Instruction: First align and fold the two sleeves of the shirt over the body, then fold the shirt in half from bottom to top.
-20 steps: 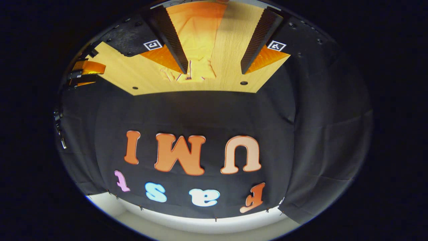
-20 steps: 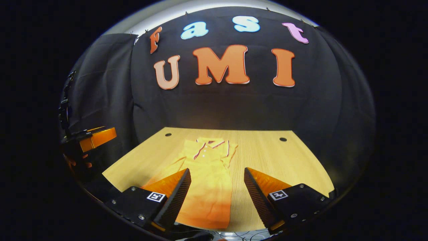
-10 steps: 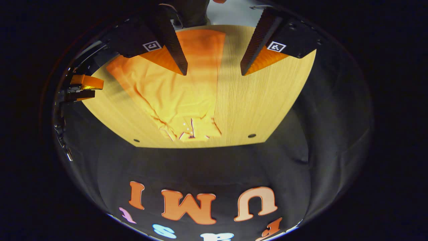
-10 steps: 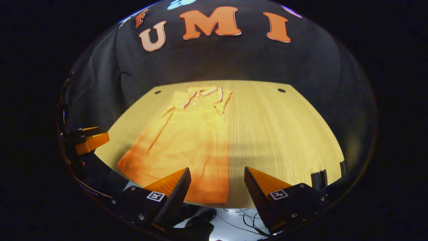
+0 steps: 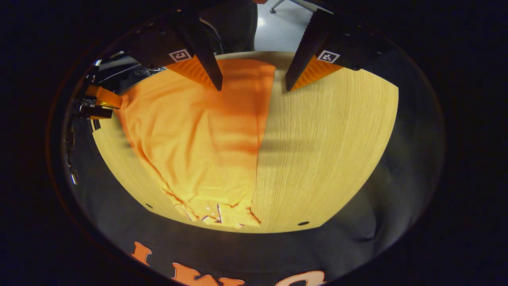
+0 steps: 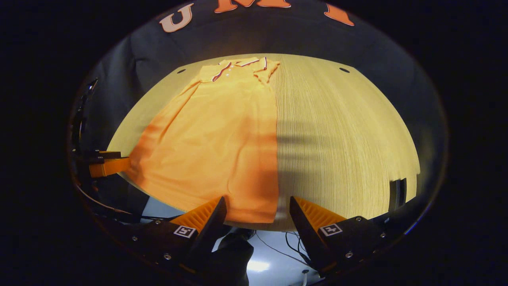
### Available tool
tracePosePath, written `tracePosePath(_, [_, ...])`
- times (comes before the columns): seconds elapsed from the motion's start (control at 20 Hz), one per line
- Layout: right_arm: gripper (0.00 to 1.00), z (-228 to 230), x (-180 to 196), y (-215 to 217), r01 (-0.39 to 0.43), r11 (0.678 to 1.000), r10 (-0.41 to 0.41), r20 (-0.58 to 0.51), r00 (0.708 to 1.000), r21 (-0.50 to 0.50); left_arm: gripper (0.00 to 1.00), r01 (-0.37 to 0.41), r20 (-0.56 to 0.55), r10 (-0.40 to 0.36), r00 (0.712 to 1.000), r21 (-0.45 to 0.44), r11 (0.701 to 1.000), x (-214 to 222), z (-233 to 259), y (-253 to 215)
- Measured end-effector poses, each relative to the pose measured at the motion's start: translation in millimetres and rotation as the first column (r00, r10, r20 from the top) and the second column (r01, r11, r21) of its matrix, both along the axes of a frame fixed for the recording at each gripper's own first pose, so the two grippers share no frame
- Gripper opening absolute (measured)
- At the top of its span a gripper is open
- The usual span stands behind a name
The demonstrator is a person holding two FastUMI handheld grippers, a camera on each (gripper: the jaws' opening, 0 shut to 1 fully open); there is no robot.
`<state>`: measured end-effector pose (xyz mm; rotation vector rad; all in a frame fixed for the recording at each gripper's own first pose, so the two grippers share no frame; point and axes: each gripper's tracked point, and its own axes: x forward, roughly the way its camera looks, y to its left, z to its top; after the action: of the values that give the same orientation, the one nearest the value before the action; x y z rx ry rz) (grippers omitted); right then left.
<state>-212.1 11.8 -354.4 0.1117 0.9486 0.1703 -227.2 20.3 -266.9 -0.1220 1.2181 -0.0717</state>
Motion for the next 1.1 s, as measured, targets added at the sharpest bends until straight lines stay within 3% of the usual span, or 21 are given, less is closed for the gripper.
tracePosePath(0.15, [0.94, -11.1, -5.2, 6.7, -0.006, 1.0, 0.007, -0.075, 0.997, 0.009, 0.99, -0.007, -0.101, 0.008, 0.995, 0.013, 1.0, -8.5, -25.9, -2.2])
tracePosePath(0.2, [0.92, -1.1, -2.3, 1.6, 0.008, 1.0, -0.008, -0.05, 0.999, -0.006, 0.99, 0.003, -0.092, -0.001, 0.996, 0.024, 1.0, -3.6, -30.5, -1.8])
tracePosePath(0.25, [0.83, -10.7, -5.7, 3.0, 0.005, 1.0, -0.006, -0.068, 0.998, -0.019, 0.98, 0.016, -0.109, -0.013, 0.994, 0.03, 0.999, -0.4, -27.7, -3.7])
tracePosePath(0.45, [0.72, -15.8, -9.9, 3.8, -0.012, 0.999, 0.005, -0.17, 0.985, -0.041, 0.96, 0.065, -0.136, -0.062, 0.989, 0.019, 0.998, 5.8, -29.3, -8.3])
tracePosePath(0.5, [0.72, -17.9, -8.2, 2.3, -0.026, 0.998, 0.014, -0.2, 0.98, -0.056, 0.69, 0.057, -0.123, -0.056, 0.991, 0.009, 0.998, 9.7, -28.5, -9.9])
tracePosePath(0.55, [0.75, -16.2, -7.5, -15.6, 0.053, 0.996, -0.065, -0.193, 0.979, -0.071, 0.42, 0.043, -0.132, -0.041, 0.99, 0.011, 0.999, 9.6, -28.8, -10.8])
tracePosePath(0.6, [0.43, -11.0, -10.4, -13.9, 0.135, 0.991, -0.137, -0.214, 0.967, -0.024, 0.14, 0.04, -0.138, -0.037, 0.99, 0.019, 0.999, 9.6, -31.3, -11.1])
tracePosePath(0.65, [0.11, -15.2, -4.7, -8.1, 0.13, 0.992, -0.128, -0.213, 0.969, -0.004, 0.15, 0.061, -0.143, -0.057, 0.988, 0.024, 0.998, 8.9, -29.5, -11.6])
tracePosePath(0.75, [0.13, -17.5, -7.4, -1.4, 0.112, 0.993, -0.098, -0.257, 0.961, 0.039, 0.14, 0.087, -0.155, -0.085, 0.984, 0.004, 0.996, 10.3, -28.6, -17.2])
tracePosePath(0.8, [0.13, -16.1, -10.0, 2.2, 0.107, 0.992, -0.085, -0.271, 0.959, 0.064, 0.02, 0.112, -0.157, -0.112, 0.981, -0.009, 0.994, 10.9, -30.9, -18.8])
tracePosePath(0.85, [0.12, -22.1, -3.3, 2.6, 0.121, 0.99, -0.098, -0.255, 0.962, 0.079, 0.02, 0.1, -0.154, -0.103, 0.983, -0.028, 0.995, 12.3, -28.2, -19.1])
tracePosePath(0.9, [0.05, -2.9, -10.1, -0.2, 0.132, 0.988, -0.107, -0.246, 0.963, 0.086, 0.02, 0.08, -0.168, -0.087, 0.982, -0.048, 0.996, 11.1, -27.1, -18.4])
tracePosePath(0.95, [0.01, -12.1, -11.5, 12.2, 0.095, 0.988, -0.059, -0.271, 0.961, 0.119, 0.02, 0.064, -0.171, -0.073, 0.983, -0.058, 0.996, 10.7, -27.1, -17.6])
tracePosePath(1.0, [0.0, -10.9, -6.9, 7.8, 0.118, 0.988, -0.091, -0.248, 0.964, 0.097, 0.02, 0.05, -0.168, -0.06, 0.984, -0.066, 0.997, 11.8, -25.4, -15.5])
tracePosePath(1.1, [0.0, -7.1, -5.5, 10.8, 0.101, 0.99, -0.073, -0.254, 0.964, 0.098, 0.02, 0.055, -0.154, -0.065, 0.986, -0.07, 0.996, 13.8, -17.7, -13.6])
